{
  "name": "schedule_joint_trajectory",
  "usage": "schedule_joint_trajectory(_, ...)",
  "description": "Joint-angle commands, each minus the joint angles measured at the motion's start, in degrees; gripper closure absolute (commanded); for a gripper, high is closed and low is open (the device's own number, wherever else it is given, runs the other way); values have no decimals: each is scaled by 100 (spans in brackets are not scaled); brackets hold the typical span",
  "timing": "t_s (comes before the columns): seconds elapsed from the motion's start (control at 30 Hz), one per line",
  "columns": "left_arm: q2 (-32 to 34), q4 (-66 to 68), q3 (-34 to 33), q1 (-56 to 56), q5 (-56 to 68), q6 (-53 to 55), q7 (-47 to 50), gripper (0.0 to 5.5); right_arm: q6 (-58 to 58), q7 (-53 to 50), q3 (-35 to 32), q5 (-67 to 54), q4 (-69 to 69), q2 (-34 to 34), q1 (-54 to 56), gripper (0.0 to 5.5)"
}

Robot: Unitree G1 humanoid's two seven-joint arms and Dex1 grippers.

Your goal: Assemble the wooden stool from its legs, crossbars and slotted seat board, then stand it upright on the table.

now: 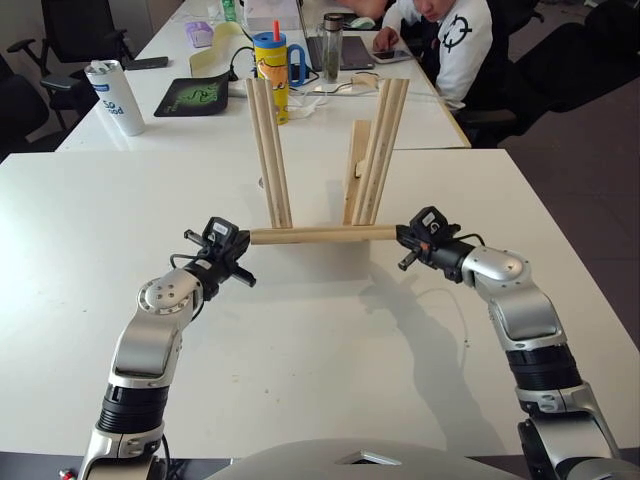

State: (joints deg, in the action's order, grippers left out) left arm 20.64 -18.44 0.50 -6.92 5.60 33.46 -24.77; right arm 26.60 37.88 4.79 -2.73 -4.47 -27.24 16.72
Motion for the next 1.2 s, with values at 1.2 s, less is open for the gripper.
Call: schedule_joint_trajectory(1.2,-593,3101,556,-606,-626,-2448,333,550,-1336,-823,740,789,2749,918,848,548)
